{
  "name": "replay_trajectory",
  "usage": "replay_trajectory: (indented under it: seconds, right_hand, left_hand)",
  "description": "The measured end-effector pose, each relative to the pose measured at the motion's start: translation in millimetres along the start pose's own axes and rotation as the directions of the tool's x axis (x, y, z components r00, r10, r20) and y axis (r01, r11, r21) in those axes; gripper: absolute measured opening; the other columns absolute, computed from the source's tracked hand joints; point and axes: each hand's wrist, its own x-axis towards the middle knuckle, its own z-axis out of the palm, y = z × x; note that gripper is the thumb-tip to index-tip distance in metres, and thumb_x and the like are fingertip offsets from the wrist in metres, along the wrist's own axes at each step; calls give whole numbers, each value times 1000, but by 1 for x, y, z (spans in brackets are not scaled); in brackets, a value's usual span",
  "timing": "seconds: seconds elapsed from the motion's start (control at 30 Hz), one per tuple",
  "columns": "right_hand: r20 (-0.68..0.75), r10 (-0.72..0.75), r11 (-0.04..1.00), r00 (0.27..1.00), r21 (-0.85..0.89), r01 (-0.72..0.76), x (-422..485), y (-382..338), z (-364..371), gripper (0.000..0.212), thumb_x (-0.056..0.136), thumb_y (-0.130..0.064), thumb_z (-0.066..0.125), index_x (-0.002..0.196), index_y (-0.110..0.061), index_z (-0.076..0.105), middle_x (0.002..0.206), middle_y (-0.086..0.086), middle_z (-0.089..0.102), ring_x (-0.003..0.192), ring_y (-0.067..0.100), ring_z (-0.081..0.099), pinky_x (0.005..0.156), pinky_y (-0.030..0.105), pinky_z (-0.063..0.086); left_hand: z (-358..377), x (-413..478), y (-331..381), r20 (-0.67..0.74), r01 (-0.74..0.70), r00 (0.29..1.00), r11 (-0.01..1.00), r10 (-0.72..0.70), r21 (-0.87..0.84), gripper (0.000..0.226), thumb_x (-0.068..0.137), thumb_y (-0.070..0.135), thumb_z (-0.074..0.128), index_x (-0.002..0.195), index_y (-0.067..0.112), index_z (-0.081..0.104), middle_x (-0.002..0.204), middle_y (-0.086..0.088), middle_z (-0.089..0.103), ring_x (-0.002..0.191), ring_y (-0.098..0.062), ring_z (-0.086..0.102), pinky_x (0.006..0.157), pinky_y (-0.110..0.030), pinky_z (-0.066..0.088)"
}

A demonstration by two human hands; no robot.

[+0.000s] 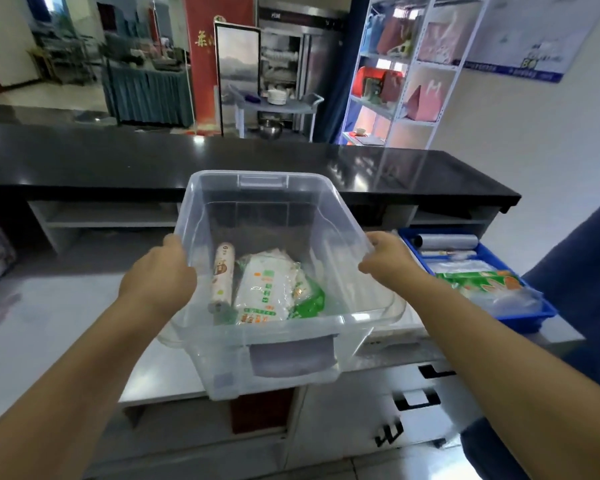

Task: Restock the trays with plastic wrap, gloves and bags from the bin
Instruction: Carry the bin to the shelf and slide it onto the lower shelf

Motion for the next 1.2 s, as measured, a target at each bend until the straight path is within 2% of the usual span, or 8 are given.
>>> replay_trajectory:
  seconds: [0.17, 0.33, 0.47, 0.6, 0.8, 1.0, 1.1, 1.2]
  right_hand:
    - [-79, 1, 991, 997, 137, 10, -30, 16, -10, 48, 74, 7, 59, 116, -16, 61, 61, 0, 56, 52, 13, 50, 46, 20, 39]
    - [-172, -75, 972, 982, 209, 111, -62, 26, -45, 26, 70, 5, 59, 86, -15, 65, 63, 2, 58, 56, 15, 51, 42, 12, 40]
    - [-229, -114, 965, 967, 206, 163, -95, 47, -91, 25, 70, 3, 60, 91, -11, 63, 79, 17, 65, 62, 25, 56, 56, 31, 54]
    - [-265, -108, 955, 958, 241, 174, -134, 88, -148, 32, 73, 3, 62, 95, -21, 63, 67, -6, 62, 55, 5, 56, 46, 13, 40]
    - [-315, -32, 950, 948, 286, 127, -196, 173, -243, 35, 76, 7, 61, 99, -20, 62, 71, -2, 62, 61, 6, 57, 42, 6, 40]
    - [-400, 80, 967, 913, 255, 27, -241, 254, -320, 27, 74, 8, 58, 94, -7, 65, 88, 18, 66, 74, 24, 62, 69, 42, 57]
    - [-437, 140, 958, 888, 286, -11, -252, 288, -347, 30, 74, 9, 56, 93, -12, 67, 89, 15, 69, 74, 24, 64, 61, 32, 56]
    - [-467, 193, 951, 863, 307, -46, -251, 321, -372, 31, 74, 10, 56, 94, -11, 67, 91, 16, 69, 71, 22, 64, 61, 30, 55]
  left_hand:
    - [-17, -27, 13, -32, -26, 999, 999, 25, -24, 29, 89, 14, 46, 117, 10, 40, 89, -9, 51, 66, -24, 47, 51, -32, 32]
    - [-46, -60, 38, -124, -70, 990, 996, 64, -46, 33, 89, 16, 50, 119, 12, 40, 92, -12, 51, 69, -25, 45, 59, -37, 36]
    - [-64, -95, 78, -172, -115, 979, 992, 106, -46, 36, 88, 19, 50, 121, 14, 38, 102, -16, 56, 76, -31, 51, 64, -40, 42]
    - [-61, -139, 134, -186, -178, 969, 981, 162, -76, 37, 90, 17, 48, 125, 12, 38, 95, -11, 52, 74, -28, 51, 62, -40, 43]
    - [-27, -200, 227, -171, -324, 938, 936, 300, -137, 41, 89, 17, 50, 128, 12, 37, 90, -12, 55, 67, -25, 50, 59, -36, 40]
    - [19, -238, 324, -127, -445, 895, 869, 427, -215, 44, 88, 18, 51, 129, 12, 38, 95, -14, 60, 72, -30, 55, 63, -41, 48]
    - [42, -246, 368, -104, -474, 880, 851, 463, -225, 45, 86, 17, 51, 130, 14, 37, 106, -18, 61, 82, -35, 56, 71, -41, 45]
    - [66, -246, 411, -101, -512, 858, 822, 504, -250, 44, 87, 16, 51, 130, 13, 39, 108, -18, 61, 72, -27, 48, 62, -35, 36]
